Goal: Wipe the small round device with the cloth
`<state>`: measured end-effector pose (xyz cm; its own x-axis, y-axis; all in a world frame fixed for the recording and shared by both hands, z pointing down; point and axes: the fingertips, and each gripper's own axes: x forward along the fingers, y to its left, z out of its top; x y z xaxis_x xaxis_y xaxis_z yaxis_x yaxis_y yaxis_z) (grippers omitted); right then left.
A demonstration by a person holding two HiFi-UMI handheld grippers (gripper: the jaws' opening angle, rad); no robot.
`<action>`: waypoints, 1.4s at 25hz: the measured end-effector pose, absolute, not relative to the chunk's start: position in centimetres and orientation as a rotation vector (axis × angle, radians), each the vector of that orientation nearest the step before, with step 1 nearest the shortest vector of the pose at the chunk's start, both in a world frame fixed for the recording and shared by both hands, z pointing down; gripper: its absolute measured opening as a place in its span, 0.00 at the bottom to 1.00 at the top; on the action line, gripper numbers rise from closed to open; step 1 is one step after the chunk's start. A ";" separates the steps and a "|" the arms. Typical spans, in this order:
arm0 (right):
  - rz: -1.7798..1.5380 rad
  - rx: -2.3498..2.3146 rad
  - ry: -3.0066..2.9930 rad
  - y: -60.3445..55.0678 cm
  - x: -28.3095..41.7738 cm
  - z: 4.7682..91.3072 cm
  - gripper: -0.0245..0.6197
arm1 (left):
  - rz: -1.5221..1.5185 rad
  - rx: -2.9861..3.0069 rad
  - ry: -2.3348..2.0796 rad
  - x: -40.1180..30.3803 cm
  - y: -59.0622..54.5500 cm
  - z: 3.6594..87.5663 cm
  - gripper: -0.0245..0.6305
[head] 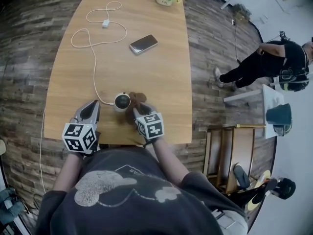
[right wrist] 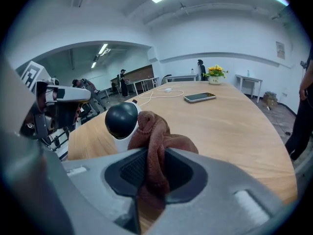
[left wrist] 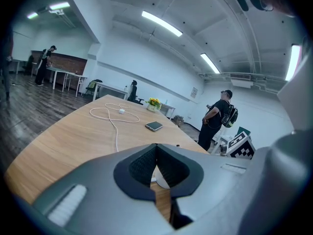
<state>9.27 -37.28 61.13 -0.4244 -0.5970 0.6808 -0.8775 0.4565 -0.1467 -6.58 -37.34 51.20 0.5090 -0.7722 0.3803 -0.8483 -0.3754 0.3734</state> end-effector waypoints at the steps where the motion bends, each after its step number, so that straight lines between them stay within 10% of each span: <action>1: 0.671 1.219 -2.160 -37.2 9.3 61.3 0.16 | 0.191 2.225 -1.325 -6.5 -37.3 51.3 0.07; 18: 0.444 1.255 -2.489 -42.2 8.9 48.2 0.16 | 0.134 2.192 -1.417 -7.9 -38.5 50.4 0.07; 35: 0.427 0.908 -2.402 -44.2 5.4 54.2 0.16 | 0.113 2.126 -1.481 -9.7 -38.5 51.0 0.07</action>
<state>5.37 -44.20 54.18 -0.6326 -0.5139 0.5794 -0.6823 0.7238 -0.1028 -9.74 -38.51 51.02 0.3924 -0.8448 0.3638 -0.8902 -0.2493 0.3812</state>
